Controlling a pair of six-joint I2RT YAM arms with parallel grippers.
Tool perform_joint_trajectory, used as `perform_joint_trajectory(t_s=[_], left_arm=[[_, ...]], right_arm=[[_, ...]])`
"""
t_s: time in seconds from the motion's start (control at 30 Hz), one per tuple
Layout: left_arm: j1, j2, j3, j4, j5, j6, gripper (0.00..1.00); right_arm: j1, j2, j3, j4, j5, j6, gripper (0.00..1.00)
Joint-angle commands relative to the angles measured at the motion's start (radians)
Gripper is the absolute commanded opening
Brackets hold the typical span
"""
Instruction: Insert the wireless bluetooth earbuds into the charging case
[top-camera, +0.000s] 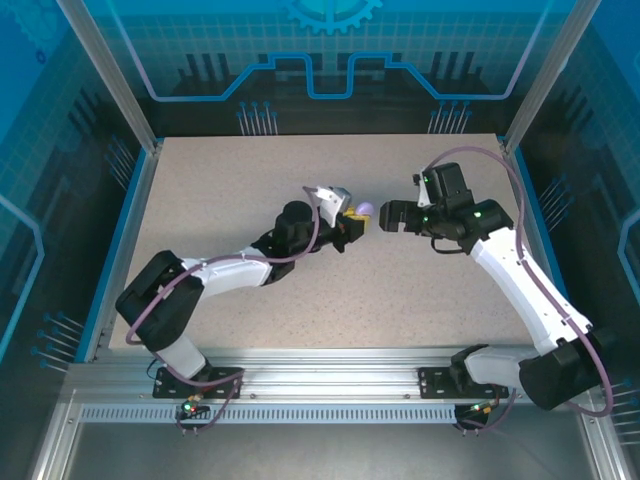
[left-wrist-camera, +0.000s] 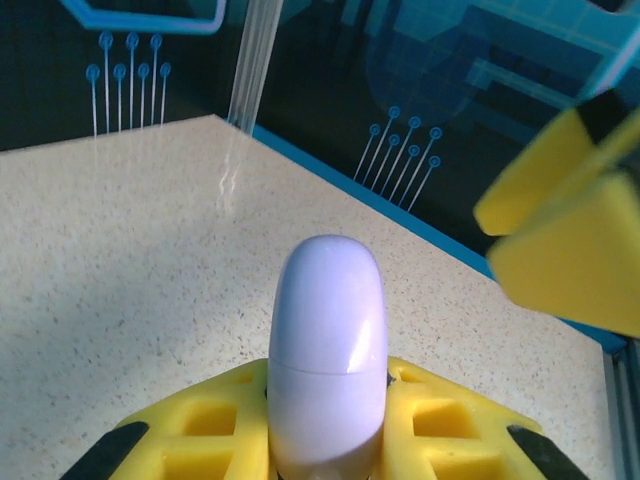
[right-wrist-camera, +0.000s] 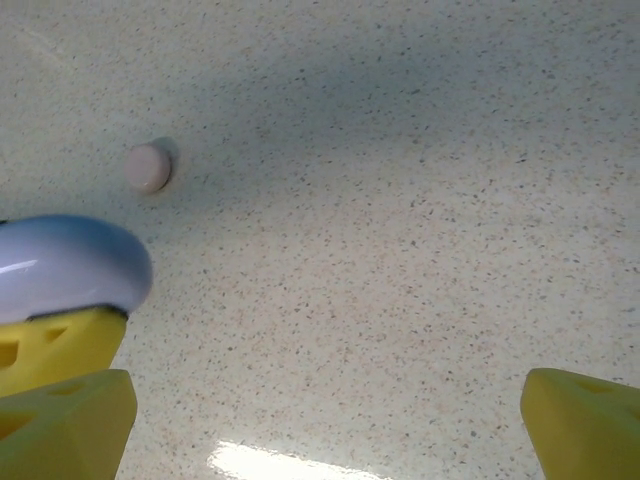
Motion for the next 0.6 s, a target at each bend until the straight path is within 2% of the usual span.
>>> perform_joint_trajectory(t_s=[0.0,0.23,0.57], left_arm=[[0.006,0.049,0.104,-0.162,-0.021,-0.143,0.0],[0.007,0.177,0.251,-0.286,-0.031,-0.308,0.0],[0.02,0.42,0.567,-0.585,0.041,-0.488,0.0]], right_arm=[[-0.038,-0.048,-0.028,0.038,-0.009,0.031,1.0],[-0.165,-0.045,-0.079,0.088,-0.214,0.103,1.0],[-0.177,-0.047,-0.123,0.067,-0.206,0.092,1.0]])
